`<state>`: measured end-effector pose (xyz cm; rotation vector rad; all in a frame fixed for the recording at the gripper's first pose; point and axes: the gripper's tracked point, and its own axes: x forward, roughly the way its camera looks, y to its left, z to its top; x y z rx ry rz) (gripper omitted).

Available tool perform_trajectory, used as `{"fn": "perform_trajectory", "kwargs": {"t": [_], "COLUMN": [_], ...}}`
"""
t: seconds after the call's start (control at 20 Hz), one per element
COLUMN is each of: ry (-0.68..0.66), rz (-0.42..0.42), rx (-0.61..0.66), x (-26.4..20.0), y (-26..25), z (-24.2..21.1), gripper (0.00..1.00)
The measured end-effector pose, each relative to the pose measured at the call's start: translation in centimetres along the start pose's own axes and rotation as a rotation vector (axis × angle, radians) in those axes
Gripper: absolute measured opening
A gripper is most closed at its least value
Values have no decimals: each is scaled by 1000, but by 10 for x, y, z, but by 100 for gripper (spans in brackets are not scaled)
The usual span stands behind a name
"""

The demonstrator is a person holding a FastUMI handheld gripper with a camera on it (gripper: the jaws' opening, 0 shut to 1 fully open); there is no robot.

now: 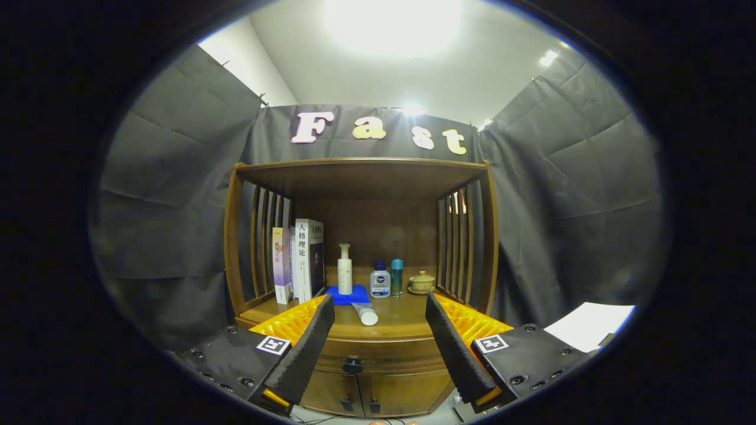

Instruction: Pull open the drawer, take out the items inside it, and place them on the countertop above the cabinet.

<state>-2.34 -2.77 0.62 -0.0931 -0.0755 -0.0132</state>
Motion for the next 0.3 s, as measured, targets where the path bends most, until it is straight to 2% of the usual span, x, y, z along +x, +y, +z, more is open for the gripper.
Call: {"fn": "perform_trajectory", "kwargs": {"t": [0.3], "ry": [13], "rz": [38], "rx": [37], "x": [-15], "y": [2], "z": [10], "gripper": [98]}}
